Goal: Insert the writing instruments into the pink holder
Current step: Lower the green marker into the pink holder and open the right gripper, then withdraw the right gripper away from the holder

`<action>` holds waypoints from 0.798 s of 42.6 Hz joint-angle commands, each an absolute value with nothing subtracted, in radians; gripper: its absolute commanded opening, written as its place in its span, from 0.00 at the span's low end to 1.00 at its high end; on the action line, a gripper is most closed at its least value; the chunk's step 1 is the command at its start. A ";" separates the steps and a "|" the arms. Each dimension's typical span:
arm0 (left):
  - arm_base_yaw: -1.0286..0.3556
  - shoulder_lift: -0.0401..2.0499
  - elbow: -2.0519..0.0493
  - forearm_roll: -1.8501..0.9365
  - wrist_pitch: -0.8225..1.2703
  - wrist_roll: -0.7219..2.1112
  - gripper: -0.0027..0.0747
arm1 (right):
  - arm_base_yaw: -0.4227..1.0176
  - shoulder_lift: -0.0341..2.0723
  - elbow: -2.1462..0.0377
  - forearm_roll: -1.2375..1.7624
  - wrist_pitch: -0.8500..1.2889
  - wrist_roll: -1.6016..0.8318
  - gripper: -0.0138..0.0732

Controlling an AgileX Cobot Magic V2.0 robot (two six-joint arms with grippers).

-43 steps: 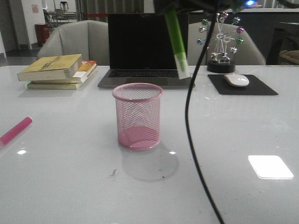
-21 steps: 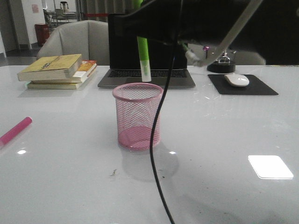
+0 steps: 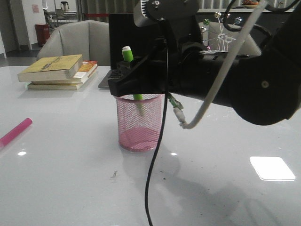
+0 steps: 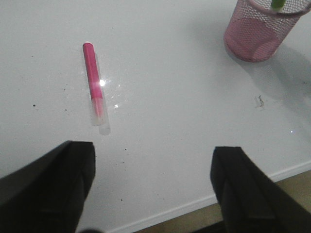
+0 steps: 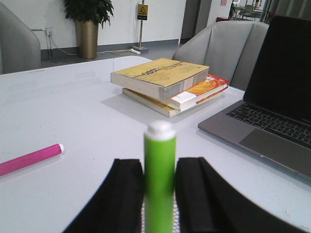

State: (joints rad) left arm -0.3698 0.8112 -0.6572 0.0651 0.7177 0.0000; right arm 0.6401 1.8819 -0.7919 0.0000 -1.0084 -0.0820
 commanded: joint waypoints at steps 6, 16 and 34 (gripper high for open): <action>-0.378 0.810 -0.687 0.064 0.645 0.000 0.74 | 0.635 1.828 -0.819 0.041 -1.092 -0.080 0.71; -0.378 0.810 -0.687 0.064 0.644 0.000 0.74 | 0.635 1.674 -0.818 0.036 -0.926 -0.080 0.71; -0.378 0.810 -0.687 0.064 0.629 0.000 0.74 | 0.635 1.188 -0.882 0.036 0.201 -0.080 0.71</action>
